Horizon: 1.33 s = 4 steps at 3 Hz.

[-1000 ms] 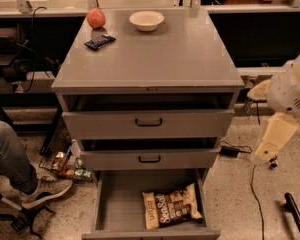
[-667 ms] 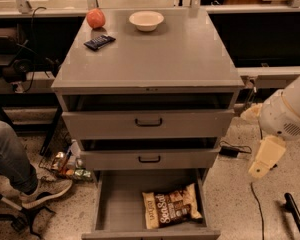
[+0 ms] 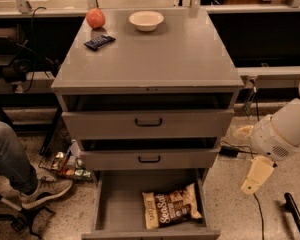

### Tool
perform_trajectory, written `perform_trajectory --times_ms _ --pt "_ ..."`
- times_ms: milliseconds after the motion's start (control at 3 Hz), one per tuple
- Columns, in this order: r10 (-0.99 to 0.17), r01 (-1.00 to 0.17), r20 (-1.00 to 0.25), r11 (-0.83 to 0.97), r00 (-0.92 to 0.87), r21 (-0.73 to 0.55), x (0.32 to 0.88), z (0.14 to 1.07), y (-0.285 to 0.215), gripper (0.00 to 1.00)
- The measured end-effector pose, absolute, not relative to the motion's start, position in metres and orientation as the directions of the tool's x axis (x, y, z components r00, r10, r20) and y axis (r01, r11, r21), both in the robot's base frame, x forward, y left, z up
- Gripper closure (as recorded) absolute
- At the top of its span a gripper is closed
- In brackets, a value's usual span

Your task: Pick brown chip bag from bottom drawer and place on counter

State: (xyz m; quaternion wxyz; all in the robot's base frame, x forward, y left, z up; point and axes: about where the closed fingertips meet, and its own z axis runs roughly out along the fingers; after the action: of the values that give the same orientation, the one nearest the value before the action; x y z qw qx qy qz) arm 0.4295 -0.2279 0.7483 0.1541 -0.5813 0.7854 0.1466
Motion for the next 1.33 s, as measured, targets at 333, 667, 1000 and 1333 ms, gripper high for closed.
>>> perform_trajectory --times_ms 333,667,1000,1333 --pt "-0.870 -0.954 -0.399 0.295 -0.290 0.051 0.436 0.726 -0.232 0.00" --pt "-0.863 -0.955 -0.420 0.292 -0.283 0.042 0.452 0.686 -0.239 0.00" --pt "-0.852 -0.964 -0.458 0.264 -0.252 0.039 0.468 0.629 -0.244 0.00" --pt "-0.838 -0.970 -0.495 0.239 -0.230 0.045 0.479 0.578 -0.237 0.00"
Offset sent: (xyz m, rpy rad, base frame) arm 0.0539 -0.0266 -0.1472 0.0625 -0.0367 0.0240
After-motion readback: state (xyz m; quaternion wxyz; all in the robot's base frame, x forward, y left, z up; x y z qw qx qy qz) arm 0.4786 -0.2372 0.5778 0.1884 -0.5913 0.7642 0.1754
